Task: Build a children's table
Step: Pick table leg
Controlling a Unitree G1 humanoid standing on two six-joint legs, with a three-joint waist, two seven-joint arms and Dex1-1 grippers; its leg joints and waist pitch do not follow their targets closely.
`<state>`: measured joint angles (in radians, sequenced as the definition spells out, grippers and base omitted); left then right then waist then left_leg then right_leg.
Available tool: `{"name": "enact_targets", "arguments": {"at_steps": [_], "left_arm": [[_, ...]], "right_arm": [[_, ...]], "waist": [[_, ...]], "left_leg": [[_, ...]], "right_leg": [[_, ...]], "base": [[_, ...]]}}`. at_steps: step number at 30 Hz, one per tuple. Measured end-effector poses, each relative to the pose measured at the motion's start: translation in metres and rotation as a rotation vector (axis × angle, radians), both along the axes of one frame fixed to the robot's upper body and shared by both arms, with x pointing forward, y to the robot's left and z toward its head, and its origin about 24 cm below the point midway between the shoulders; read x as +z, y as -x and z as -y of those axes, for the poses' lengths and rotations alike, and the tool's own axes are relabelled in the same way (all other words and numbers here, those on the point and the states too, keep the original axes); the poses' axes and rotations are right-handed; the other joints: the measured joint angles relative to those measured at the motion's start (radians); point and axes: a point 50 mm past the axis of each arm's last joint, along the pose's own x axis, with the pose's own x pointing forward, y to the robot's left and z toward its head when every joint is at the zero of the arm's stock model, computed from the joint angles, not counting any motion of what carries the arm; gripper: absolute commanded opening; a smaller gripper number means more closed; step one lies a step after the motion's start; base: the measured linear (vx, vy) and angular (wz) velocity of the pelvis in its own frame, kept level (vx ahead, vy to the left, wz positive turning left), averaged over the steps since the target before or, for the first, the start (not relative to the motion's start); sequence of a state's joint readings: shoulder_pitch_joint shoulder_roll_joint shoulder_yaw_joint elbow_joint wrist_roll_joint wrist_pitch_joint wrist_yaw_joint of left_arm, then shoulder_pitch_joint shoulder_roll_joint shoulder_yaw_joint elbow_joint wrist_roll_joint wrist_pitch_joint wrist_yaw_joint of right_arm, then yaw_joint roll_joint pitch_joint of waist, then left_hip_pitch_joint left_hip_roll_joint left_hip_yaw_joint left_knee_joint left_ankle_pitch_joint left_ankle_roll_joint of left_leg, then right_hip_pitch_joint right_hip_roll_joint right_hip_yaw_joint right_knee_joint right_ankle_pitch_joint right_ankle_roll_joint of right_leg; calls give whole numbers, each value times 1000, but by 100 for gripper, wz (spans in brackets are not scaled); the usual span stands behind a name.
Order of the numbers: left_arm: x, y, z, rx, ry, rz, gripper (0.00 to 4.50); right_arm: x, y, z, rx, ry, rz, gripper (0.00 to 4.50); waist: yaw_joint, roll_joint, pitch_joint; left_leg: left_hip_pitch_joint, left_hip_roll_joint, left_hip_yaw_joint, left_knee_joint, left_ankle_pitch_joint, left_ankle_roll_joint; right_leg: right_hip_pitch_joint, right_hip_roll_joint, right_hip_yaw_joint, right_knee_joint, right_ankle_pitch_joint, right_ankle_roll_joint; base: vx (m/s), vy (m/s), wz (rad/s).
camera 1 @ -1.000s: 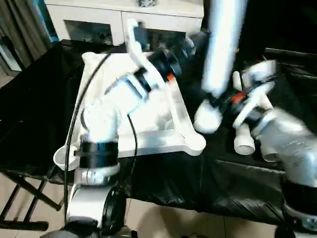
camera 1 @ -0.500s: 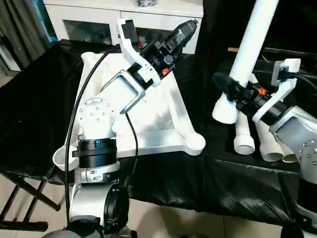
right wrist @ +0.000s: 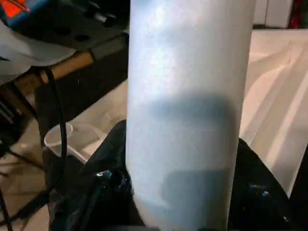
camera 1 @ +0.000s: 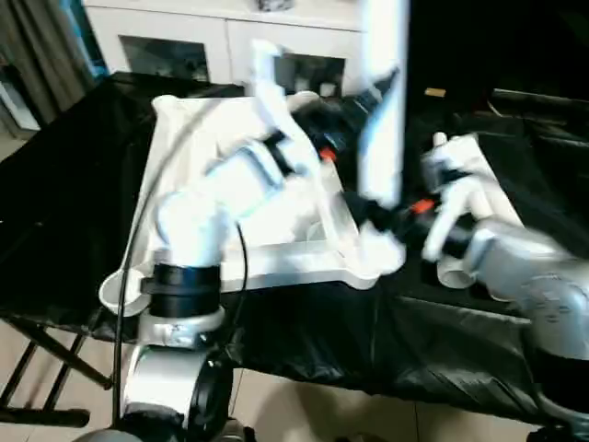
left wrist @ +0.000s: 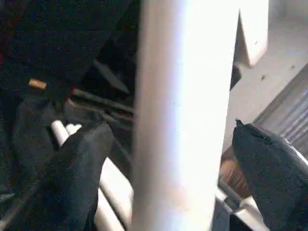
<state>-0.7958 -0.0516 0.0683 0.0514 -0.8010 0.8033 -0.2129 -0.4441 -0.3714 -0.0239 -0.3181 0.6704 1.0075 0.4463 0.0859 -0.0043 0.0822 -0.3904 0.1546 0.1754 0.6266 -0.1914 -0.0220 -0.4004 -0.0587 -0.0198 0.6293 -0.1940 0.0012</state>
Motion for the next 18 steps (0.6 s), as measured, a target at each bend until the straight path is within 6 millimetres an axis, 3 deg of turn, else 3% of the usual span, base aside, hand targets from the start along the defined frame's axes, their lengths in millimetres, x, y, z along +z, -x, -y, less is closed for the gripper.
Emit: {"name": "enact_targets", "arguments": {"at_steps": [3, 4, 8, 12, 18], "left_arm": [[-1, 1, 5, 10, 0, -3, 444], [1, 1, 8, 17, 16, -7, 415], [2, 0, 10, 81, 25, -21, 402], [-2, -8, 1, 196, 14, -64, 369], [-2, -9, 0, 238, 10, -63, 319]], "right_arm": [[-2, 0, -2, 0, 18, -11, 189], [-2, -1, -2, -3, 24, -11, 189], [2, -4, -3, -21, 36, 6, 189], [1, -5, -7, -26, 31, 9, 189], [0, -9, -13, -45, 39, 4, 189]], "waist": [[-1, -1, 1], [-2, -2, 1], [-4, -3, 1], [-13, -4, 2], [-17, -5, 2]], "left_leg": [[0, 0, 0, -1, 0, 0], [0, 0, 0, -1, 0, 0], [0, 0, 0, -1, 0, 0], [0, 0, 0, -1, 0, 0], [-1, 0, 0, -1, 0, 0]], "right_leg": [[0, 0, 0, 0, 0, 0], [-1, 0, 0, 0, 0, 0], [-1, 0, 0, 0, 0, 0], [-1, 0, 0, 0, 0, 1], [-1, 0, 0, -1, 0, 1]], "base": [[0, 0, 0], [0, 0, 0], [0, 0, 0], [0, 0, 0], [0, 0, 0]]}}
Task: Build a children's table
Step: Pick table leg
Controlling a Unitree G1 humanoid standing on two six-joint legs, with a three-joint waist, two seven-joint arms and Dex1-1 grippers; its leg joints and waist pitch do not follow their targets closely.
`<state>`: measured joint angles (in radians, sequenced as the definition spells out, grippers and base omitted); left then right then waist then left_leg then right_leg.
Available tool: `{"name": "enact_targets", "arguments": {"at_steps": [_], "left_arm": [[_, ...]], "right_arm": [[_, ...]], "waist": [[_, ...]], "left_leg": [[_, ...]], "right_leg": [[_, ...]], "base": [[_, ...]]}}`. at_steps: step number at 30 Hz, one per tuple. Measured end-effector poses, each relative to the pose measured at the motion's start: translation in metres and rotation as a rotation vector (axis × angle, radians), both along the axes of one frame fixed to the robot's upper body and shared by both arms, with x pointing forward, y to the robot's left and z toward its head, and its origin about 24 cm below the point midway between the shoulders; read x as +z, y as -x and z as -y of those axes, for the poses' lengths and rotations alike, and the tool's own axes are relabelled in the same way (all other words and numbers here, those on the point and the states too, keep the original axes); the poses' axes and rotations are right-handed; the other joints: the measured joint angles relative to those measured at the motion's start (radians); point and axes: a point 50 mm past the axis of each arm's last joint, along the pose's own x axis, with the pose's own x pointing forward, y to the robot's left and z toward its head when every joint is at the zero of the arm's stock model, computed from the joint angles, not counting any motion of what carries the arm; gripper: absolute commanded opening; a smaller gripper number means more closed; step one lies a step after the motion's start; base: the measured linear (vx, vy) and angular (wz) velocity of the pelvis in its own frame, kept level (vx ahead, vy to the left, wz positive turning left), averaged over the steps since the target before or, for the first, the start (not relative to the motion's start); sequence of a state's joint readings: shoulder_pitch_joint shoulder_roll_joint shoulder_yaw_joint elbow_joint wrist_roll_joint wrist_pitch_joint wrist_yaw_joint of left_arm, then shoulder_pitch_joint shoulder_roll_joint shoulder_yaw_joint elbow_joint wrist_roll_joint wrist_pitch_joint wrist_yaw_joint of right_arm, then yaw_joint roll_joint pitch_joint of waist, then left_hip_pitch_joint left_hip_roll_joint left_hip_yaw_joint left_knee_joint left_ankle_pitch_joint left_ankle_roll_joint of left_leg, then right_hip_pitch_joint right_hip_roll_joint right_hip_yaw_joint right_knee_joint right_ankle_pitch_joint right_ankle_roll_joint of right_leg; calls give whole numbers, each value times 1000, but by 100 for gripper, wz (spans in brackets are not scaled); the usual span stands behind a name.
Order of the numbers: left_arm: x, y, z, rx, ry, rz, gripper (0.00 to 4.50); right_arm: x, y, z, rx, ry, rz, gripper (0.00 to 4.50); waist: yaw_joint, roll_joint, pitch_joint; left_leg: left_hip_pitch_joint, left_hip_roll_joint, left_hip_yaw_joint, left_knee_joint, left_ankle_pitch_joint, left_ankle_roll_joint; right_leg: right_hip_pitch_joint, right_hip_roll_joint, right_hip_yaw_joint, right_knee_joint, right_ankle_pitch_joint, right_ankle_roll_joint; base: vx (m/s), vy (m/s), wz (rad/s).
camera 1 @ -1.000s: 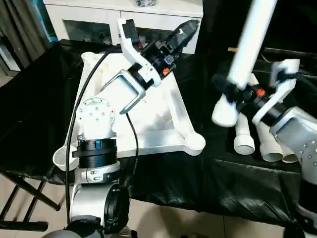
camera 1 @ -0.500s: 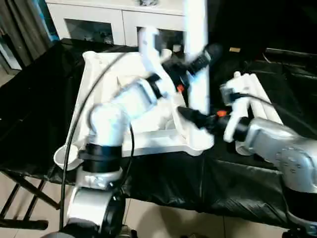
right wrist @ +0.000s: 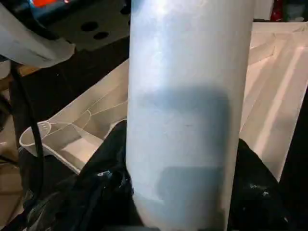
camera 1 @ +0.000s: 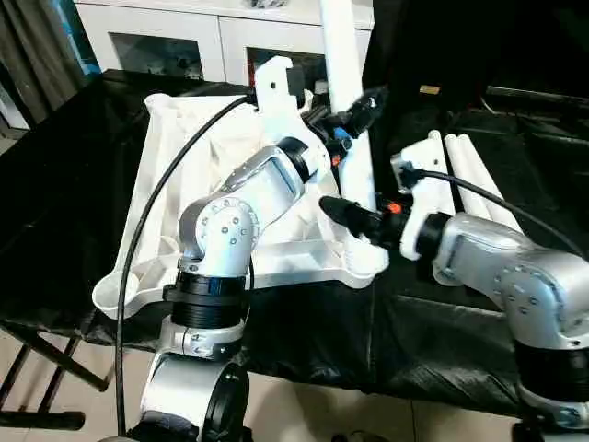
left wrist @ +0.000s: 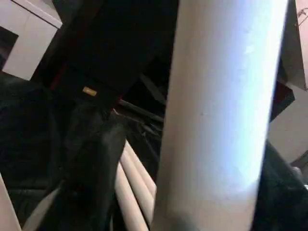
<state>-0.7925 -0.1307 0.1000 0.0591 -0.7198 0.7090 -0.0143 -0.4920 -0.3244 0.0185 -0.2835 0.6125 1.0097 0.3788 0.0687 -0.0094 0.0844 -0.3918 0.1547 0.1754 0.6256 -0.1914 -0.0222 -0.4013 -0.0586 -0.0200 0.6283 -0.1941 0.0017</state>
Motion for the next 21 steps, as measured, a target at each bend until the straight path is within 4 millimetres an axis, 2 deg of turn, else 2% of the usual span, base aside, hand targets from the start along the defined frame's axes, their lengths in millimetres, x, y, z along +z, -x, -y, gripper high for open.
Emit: {"name": "enact_targets", "arguments": {"at_steps": [5, 6, 8, 11, 13, 16, 21], "left_arm": [[2, 0, 0, 1, 10, 19, 264], [2, 0, 0, 0, 13, 25, 264], [3, 0, 0, -8, 16, 44, 238], [-2, 0, -4, -2, -7, 60, 220], [-10, -1, -8, -2, -36, 55, 199], [-11, -2, -13, -25, -81, 84, 185], [-11, 0, -9, -77, -119, 125, 183]], "right_arm": [[0, -2, -3, -7, -3, 7, 189], [0, -3, -3, -9, -7, 10, 189], [0, -4, -3, -9, -16, 18, 245], [4, -5, 5, -14, -64, 24, 261], [9, -4, 13, 5, -82, 40, 289], [3, 2, 27, 70, -47, 2, 309], [-1, 6, 28, 116, -12, -31, 345]], "waist": [[-4, 0, 0], [-4, 0, 0], [-4, 0, 0], [-4, 0, 0], [-4, 0, 0], [2, 0, -1], [8, 0, -1]], "left_leg": [[0, 0, 0, 0, 0, 0], [0, 0, 0, 0, 0, 0], [0, 0, 0, 0, 0, 0], [0, 0, 0, 0, 0, 0], [0, 0, 0, 0, 0, 0], [0, 0, 0, 0, 0, 0], [1, 0, 0, 0, 0, 0]], "right_leg": [[0, 0, 0, 0, 0, 0], [0, 0, 0, 0, 0, 0], [0, 0, 0, 0, 0, 0], [0, 0, 0, 0, 0, 0], [0, 0, 0, 0, 0, 0], [0, 0, 0, 0, 0, 0], [0, 0, 0, 0, 1, -1]], "base": [[0, 0, 0], [0, 0, 0], [0, 0, 0], [0, 0, 0], [0, 0, 0], [0, 0, 0], [0, 0, 0]]}}
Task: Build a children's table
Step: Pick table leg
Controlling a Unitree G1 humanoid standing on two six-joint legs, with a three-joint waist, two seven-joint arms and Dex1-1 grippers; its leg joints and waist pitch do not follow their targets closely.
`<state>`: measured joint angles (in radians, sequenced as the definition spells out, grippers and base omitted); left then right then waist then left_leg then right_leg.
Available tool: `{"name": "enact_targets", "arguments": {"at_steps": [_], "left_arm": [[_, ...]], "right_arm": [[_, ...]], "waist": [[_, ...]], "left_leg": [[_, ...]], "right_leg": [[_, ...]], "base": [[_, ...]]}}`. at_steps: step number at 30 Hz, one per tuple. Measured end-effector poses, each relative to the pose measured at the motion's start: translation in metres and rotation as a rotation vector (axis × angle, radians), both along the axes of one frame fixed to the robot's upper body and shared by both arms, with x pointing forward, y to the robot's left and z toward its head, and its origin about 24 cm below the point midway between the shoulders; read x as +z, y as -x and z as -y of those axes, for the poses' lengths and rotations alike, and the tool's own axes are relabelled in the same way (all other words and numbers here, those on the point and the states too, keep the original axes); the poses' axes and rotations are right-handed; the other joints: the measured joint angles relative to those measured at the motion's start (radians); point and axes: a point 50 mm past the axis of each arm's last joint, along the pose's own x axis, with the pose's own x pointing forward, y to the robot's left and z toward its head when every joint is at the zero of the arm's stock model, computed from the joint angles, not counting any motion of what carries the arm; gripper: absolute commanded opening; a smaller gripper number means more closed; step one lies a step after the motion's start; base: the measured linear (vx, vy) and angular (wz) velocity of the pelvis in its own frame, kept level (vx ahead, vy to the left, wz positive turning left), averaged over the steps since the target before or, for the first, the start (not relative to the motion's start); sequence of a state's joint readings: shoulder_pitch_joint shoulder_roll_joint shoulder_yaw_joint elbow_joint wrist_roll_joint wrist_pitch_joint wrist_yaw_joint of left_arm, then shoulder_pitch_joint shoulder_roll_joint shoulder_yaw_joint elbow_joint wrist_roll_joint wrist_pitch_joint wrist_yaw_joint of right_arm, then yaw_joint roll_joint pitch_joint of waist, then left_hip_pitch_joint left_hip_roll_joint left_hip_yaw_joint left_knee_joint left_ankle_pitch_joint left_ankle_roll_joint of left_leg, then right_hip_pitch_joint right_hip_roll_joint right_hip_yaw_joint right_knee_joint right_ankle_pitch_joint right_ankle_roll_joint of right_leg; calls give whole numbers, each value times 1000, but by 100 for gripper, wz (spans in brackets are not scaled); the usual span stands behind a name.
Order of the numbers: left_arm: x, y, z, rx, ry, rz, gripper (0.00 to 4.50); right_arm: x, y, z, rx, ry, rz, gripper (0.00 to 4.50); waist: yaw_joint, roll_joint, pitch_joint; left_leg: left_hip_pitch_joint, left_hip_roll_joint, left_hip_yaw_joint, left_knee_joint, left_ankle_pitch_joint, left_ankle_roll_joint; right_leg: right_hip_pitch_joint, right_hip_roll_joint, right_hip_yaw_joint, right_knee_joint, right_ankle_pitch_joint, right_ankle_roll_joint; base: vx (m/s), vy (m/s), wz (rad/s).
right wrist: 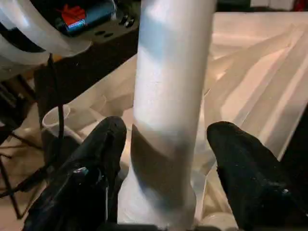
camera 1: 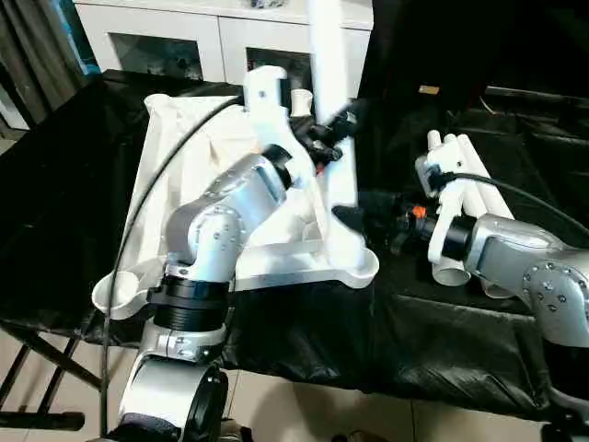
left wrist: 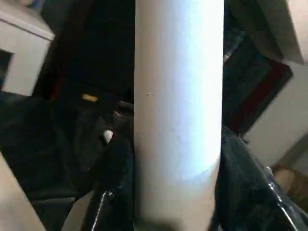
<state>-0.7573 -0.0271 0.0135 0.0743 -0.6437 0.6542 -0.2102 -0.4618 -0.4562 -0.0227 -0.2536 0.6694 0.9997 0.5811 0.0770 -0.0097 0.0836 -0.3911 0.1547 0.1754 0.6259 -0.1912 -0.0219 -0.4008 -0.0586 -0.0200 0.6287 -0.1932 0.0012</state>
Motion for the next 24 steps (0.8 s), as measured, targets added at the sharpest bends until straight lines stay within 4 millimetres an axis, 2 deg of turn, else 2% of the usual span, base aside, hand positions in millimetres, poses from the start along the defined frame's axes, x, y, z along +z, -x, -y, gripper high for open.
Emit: {"name": "enact_targets", "arguments": {"at_steps": [7, 14, 15, 20, 21, 24], "left_arm": [[3, 7, 12, -98, -44, 59, 182], [10, 14, 19, -188, -62, 117, 182], [9, 15, 19, -199, -66, 119, 182], [10, 17, 20, -237, -86, 135, 182], [10, 18, 20, -243, -89, 140, 182], [10, 19, 20, -255, -96, 148, 182]], "right_arm": [[-4, 3, -4, 57, 18, -27, 347], [-14, 1, -2, 66, 57, -76, 347], [-14, 1, -3, 67, 57, -76, 320], [-14, 1, -3, 78, 53, -77, 294], [-14, 2, -3, 83, 51, -77, 270], [-13, 2, -4, 94, 46, -78, 263]], "waist": [[10, 0, 0], [11, 1, 0], [11, 1, 0], [11, 1, 0], [11, 1, 0], [12, 1, 0]], "left_leg": [[1, 0, 0, 0, 0, 0], [1, 0, 0, 0, 0, 0], [1, 0, 0, 0, 0, 0], [1, 0, 0, 0, 0, 0], [1, 0, 0, 0, 1, -1], [1, 0, 0, 0, 1, -1]], "right_leg": [[0, 0, 0, 1, 0, 0], [0, 0, 0, 1, 0, 0], [0, 0, 0, 1, 0, 0], [0, 0, 0, 2, 0, -1], [0, 0, 0, 2, 0, -1], [0, 0, 0, 2, 0, -1]], "base": [[0, 0, 0], [0, 0, 0], [0, 0, 0], [0, 0, 0], [0, 0, 0], [0, 0, 0]]}}
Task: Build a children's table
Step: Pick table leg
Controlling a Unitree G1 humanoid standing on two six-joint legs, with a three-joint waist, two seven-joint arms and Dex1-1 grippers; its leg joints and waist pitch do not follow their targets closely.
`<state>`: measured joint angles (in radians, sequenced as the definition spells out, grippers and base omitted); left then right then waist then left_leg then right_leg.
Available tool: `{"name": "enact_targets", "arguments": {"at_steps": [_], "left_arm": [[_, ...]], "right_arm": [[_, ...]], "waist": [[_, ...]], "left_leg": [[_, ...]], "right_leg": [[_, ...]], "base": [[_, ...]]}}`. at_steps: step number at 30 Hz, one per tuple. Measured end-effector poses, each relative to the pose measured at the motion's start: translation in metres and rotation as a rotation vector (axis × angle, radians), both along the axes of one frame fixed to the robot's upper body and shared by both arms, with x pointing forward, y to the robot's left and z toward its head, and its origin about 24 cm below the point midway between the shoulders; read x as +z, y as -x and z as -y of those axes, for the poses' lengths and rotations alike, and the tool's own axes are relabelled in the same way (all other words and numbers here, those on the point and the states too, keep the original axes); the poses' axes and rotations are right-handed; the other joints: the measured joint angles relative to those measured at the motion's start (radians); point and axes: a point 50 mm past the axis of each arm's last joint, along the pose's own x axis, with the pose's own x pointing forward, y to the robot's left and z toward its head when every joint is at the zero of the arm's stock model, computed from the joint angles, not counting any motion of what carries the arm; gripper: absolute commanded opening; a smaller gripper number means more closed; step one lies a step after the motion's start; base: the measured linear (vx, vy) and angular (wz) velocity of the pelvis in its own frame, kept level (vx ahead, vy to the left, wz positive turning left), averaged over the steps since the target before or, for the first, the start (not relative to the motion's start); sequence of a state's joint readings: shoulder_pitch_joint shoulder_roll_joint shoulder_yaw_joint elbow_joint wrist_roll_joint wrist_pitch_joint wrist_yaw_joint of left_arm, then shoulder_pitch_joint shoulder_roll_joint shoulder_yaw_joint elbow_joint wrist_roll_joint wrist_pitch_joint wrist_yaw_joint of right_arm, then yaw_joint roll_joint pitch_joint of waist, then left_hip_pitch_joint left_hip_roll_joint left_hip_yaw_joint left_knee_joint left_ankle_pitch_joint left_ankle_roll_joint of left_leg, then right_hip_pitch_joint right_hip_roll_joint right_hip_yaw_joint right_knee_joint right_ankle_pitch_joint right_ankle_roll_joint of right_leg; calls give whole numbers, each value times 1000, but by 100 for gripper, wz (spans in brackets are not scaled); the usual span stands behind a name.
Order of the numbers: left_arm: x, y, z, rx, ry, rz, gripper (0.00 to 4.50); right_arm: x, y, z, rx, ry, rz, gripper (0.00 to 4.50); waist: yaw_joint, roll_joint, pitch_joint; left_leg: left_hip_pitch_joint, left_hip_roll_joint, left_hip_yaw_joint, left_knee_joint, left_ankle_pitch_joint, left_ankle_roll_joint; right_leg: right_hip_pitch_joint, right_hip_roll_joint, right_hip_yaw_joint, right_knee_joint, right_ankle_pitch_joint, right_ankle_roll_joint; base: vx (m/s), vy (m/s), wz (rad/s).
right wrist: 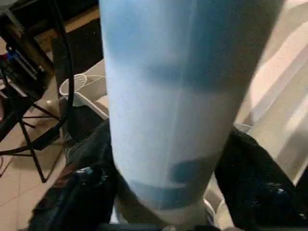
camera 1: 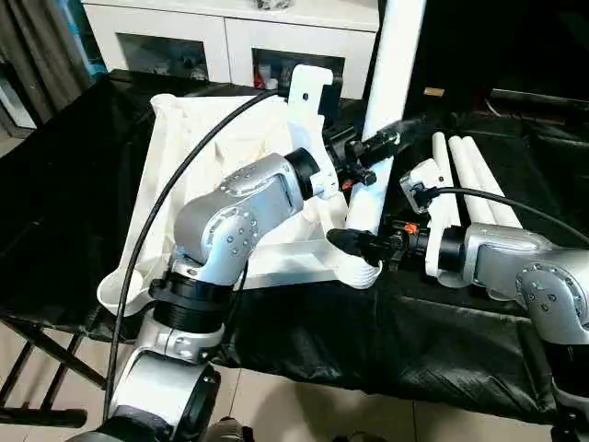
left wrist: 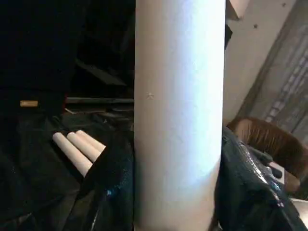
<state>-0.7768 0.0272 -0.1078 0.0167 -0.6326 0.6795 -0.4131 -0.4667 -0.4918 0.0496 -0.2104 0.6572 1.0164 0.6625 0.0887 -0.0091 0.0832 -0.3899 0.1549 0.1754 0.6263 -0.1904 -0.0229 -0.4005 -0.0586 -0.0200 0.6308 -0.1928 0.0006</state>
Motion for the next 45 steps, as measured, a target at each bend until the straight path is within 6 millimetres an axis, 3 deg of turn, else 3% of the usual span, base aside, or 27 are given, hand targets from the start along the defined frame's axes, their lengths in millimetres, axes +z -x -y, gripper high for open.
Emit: {"name": "enact_targets", "arguments": {"at_steps": [8, 17, 20, 23, 25, 32, 38, 40, 42, 45], "left_arm": [[-1, 2, 1, -32, -13, 3, 182], [-1, 2, 1, -35, -16, 4, 182], [-1, 1, 1, -32, -28, 13, 252], [2, 1, 1, -38, -29, 21, 254], [4, 1, 1, -34, -4, 19, 278], [41, -12, -7, 129, 225, 139, 292], [42, -21, -23, 261, 244, 163, 292], [38, -22, -31, 265, 189, 193, 292], [22, -21, -47, 274, 16, 258, 292], [-24, -19, -70, 259, -214, 233, 292]], "right_arm": [[0, 1, -2, 19, -4, -1, 196], [0, 1, -3, 20, -7, -3, 191], [-1, 1, -4, 17, -9, -2, 191], [-1, -1, -6, -4, -16, 12, 191], [-1, -3, -10, -22, -34, 34, 191], [0, -19, -15, -201, -111, 145, 190], [1, -32, -4, -401, -164, 218, 190], [-3, -36, 0, -450, -153, 220, 190], [-7, -39, 6, -489, -134, 200, 190], [-15, -42, 21, -540, -91, 173, 190]], "waist": [[0, 0, 0], [1, 2, -1], [0, 2, -1], [0, 3, -2], [0, 5, -3], [0, 10, -5], [-2, 12, -4], [-6, 12, -4], [-14, 12, -4], [-24, 16, 2]], "left_leg": [[0, 0, 0, 0, 0, 0], [1, 0, 0, 0, 0, 0], [1, 0, 0, 0, 0, -1], [1, 0, 0, 0, 1, -1], [1, 0, 0, 0, 1, -1], [1, 0, 0, 0, 1, -2], [1, 0, 0, 0, 2, -3], [1, 0, 0, -1, 2, -3], [2, 0, 0, -3, 2, -3], [0, 0, 0, -4, 2, -3]], "right_leg": [[0, 0, 0, 0, 0, 0], [1, 0, 0, 0, 0, 0], [1, 0, 0, 0, 0, 0], [1, 0, 0, 1, 0, 0], [1, 0, 0, 1, 0, -1], [1, 0, 0, 0, 2, -1], [1, 0, 0, 0, 2, 0], [0, 0, 0, 0, 2, 0], [0, 0, 0, 0, 2, 0], [-2, 1, 0, -1, 1, 1]], "base": [[0, 0, 0], [0, 0, 0], [0, 0, 0], [0, 0, 0], [0, 0, 0], [0, 0, 0], [0, 0, 0], [0, 0, 0], [0, 0, 0], [0, 0, 0]]}}
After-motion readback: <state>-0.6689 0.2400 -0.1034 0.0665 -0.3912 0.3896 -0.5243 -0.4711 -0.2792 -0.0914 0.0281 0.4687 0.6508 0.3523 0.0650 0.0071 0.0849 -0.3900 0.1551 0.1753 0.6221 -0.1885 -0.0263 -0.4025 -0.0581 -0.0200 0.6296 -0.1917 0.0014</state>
